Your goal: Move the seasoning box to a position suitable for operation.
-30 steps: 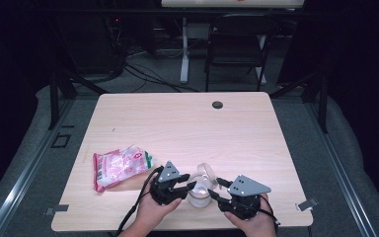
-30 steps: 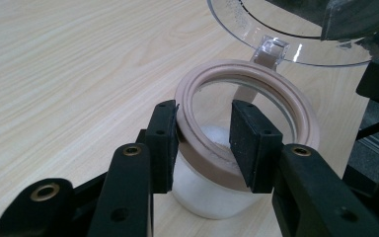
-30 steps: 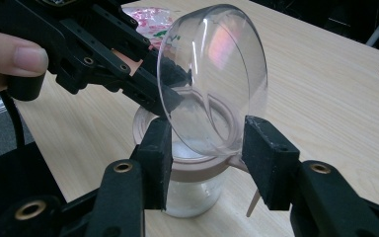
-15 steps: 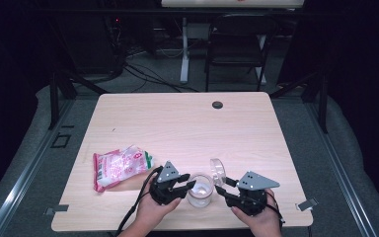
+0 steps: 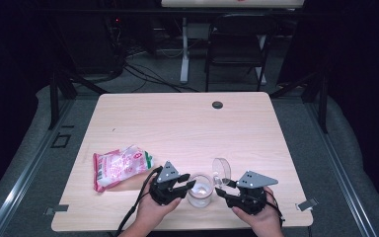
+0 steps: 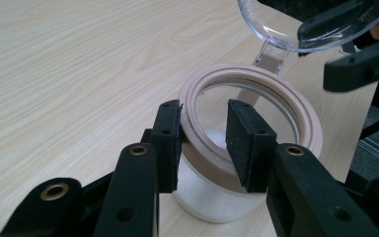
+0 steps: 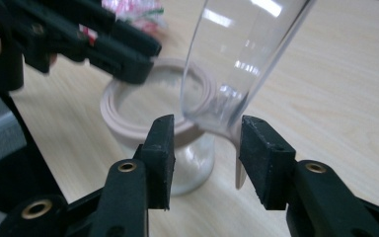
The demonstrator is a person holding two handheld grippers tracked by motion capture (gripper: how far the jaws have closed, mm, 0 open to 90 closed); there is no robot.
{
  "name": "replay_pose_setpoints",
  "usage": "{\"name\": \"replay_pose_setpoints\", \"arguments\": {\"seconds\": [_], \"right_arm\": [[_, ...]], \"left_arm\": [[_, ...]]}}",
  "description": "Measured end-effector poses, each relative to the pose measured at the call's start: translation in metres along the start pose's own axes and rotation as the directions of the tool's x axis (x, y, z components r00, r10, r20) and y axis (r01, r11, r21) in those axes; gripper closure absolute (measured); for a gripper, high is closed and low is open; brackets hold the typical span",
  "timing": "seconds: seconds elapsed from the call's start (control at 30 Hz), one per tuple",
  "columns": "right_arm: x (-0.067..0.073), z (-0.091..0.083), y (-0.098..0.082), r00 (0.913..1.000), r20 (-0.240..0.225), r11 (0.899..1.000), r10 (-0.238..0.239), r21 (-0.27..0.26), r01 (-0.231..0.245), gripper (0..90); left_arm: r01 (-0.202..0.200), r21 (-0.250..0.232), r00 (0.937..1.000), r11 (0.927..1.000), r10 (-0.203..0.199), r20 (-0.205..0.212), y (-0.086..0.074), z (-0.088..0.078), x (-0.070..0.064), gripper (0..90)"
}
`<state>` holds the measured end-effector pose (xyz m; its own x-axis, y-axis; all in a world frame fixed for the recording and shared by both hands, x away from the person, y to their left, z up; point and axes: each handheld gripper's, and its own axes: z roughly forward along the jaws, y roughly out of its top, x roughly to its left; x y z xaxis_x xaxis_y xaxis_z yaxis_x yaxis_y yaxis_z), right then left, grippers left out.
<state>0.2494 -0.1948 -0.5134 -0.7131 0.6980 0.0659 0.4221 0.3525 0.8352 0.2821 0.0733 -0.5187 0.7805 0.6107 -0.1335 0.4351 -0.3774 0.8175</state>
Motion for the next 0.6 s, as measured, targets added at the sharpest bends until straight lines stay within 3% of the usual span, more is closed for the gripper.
{"name": "replay_pose_setpoints", "arguments": {"seconds": [0.23,0.33,0.47,0.53,0.6], "right_arm": [[-0.007,0.017,-0.014,0.9995,0.021,0.998,0.023,0.065,-0.025,62.2],[-0.010,0.024,-0.018,0.9985,0.035,0.996,0.041,0.075,-0.044,65.8],[-0.012,0.029,-0.019,0.9975,0.048,0.995,0.052,0.081,-0.055,70.7],[-0.015,0.030,-0.019,0.9959,0.068,0.995,0.060,0.072,-0.064,80.0],[-0.016,0.030,-0.018,0.9958,0.068,0.995,0.062,0.075,-0.067,80.3]], "left_arm": [[0.001,-0.001,1.0000,1.0000,-0.001,-0.001,0.000,0.000,0.000,66.9],[0.019,-0.003,0.9998,0.9998,-0.019,0.012,0.000,-0.002,0.002,66.8],[0.023,-0.020,0.9997,0.9995,-0.022,0.007,0.001,-0.006,0.003,66.3],[0.026,-0.035,0.9996,0.9990,-0.026,-0.005,0.000,-0.010,0.005,66.2],[0.025,-0.035,0.9996,0.9991,-0.025,-0.012,0.000,-0.012,0.007,66.2]]}}
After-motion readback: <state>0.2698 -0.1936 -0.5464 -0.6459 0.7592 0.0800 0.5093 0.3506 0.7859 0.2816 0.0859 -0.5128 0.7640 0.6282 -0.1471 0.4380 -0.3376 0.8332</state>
